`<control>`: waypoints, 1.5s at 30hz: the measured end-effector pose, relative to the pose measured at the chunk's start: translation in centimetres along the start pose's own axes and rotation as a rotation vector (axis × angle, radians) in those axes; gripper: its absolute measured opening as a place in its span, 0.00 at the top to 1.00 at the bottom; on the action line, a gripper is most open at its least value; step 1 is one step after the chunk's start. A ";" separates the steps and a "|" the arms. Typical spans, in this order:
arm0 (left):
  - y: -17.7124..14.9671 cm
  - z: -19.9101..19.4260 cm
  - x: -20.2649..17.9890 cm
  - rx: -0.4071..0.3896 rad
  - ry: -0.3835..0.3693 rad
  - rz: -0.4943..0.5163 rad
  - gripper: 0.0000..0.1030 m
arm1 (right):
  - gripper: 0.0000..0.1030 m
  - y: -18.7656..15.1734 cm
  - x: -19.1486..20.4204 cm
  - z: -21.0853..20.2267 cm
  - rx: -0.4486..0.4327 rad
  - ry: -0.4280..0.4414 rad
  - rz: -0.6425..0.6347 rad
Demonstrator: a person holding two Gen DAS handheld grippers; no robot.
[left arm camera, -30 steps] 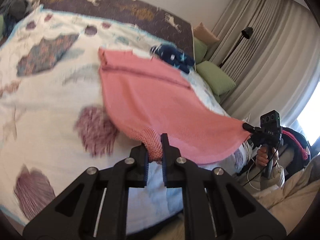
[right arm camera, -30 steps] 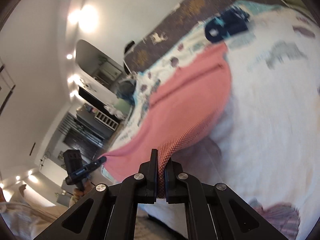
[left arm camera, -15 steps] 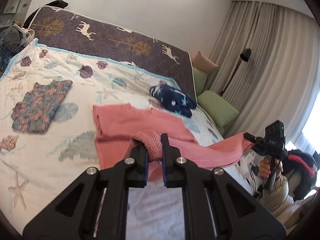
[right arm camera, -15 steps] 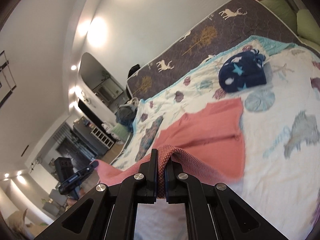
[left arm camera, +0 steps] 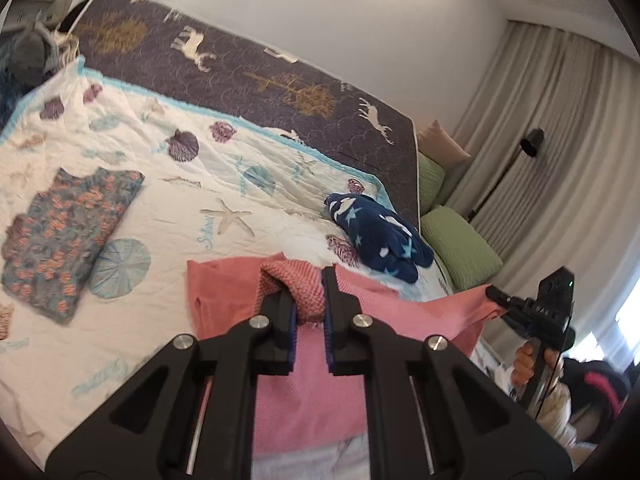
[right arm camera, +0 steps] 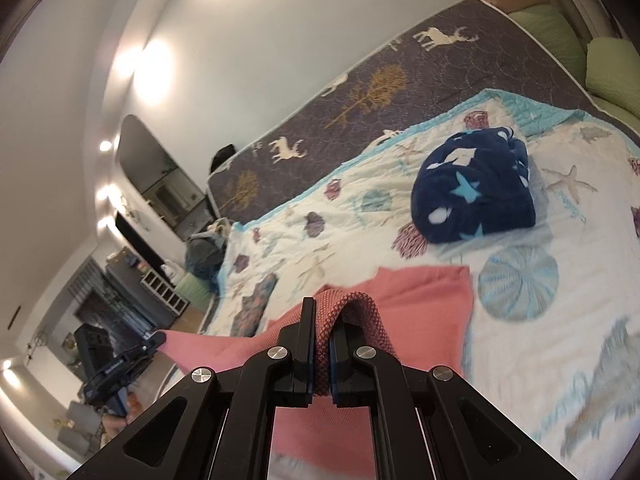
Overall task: Fold small clothes
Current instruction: 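Fold the held hem over toward the sweater collar with both tools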
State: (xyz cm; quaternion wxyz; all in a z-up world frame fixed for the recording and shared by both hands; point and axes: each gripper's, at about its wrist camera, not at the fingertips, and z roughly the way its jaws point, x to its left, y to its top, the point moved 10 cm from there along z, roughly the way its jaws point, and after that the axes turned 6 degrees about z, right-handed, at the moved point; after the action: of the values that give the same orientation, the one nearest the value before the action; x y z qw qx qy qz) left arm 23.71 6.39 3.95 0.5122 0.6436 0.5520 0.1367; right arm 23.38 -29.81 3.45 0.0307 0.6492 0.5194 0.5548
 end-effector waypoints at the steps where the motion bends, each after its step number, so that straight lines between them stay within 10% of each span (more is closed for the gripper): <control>1: 0.3 0.9 0.4 0.007 0.007 -0.007 0.88 | 0.96 0.6 -0.5 0.9 0.002 -0.012 0.008; 10: -1.4 11.6 6.5 0.168 0.131 -0.072 0.88 | 0.92 1.5 -8.8 11.3 0.150 -0.174 0.163; 12: -3.4 13.9 8.1 0.237 0.159 -0.096 0.88 | 0.78 0.6 -11.5 13.1 0.177 -0.244 0.195; 18: -5.8 13.2 9.3 0.278 0.160 -0.117 0.81 | 0.70 -1.3 -15.1 12.3 0.198 -0.283 0.246; 21: -5.1 10.3 9.2 0.236 0.210 -0.045 0.61 | 0.60 -0.8 -14.7 9.8 0.158 -0.343 0.082; 31: -7.8 9.1 8.0 0.337 0.365 0.298 0.52 | 0.43 -5.3 -8.6 11.3 0.255 -0.571 -0.694; 40: -7.3 14.6 7.7 0.411 0.506 0.546 0.47 | 0.39 -4.9 -9.6 14.7 0.280 -0.693 -0.830; 45: -3.9 18.0 9.3 0.380 0.590 0.526 0.46 | 0.39 0.3 -11.0 16.1 0.175 -0.748 -0.703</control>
State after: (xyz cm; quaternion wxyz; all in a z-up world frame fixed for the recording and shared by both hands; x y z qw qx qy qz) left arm 38.13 4.61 -10.66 0.1530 0.7785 0.5072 0.3367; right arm 37.38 -29.10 -10.06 0.3443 0.5896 0.7040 0.1954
